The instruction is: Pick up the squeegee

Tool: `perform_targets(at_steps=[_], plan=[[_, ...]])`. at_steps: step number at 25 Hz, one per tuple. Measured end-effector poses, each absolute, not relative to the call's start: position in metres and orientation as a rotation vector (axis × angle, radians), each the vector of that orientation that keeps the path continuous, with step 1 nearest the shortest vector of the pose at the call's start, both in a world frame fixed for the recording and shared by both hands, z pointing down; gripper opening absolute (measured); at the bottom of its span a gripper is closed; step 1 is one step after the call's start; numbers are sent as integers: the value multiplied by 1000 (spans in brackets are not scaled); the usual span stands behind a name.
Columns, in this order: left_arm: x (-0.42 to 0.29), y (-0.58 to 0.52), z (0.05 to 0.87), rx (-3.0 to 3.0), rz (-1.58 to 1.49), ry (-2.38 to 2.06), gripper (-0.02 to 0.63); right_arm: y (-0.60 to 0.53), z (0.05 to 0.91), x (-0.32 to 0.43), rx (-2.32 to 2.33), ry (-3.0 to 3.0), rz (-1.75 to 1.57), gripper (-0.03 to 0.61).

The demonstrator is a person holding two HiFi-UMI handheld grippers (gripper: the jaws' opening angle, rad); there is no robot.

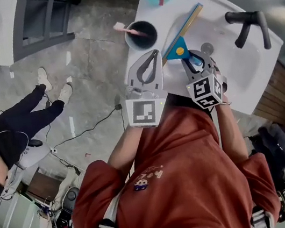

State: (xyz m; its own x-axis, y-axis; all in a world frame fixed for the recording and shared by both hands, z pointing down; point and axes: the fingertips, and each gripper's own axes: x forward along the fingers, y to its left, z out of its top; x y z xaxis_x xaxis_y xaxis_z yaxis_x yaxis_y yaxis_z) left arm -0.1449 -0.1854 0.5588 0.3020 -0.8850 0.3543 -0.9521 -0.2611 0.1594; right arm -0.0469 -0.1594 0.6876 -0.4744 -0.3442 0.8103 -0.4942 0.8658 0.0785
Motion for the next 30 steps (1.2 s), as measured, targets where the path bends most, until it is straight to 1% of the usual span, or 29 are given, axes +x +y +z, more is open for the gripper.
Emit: perform_targets(at_steps=[7, 17, 30], plan=[[-107, -178, 542, 2330, 267, -1608, 18, -146, 675, -12, 704, -2100, 242, 124], [-41, -139, 510, 2447, 246, -1588, 17, -118, 631, 38, 792, -2145, 166, 124], [-28, -74, 440, 2543, 188, -1742, 17, -73, 580, 28, 774, -2252, 8, 124]])
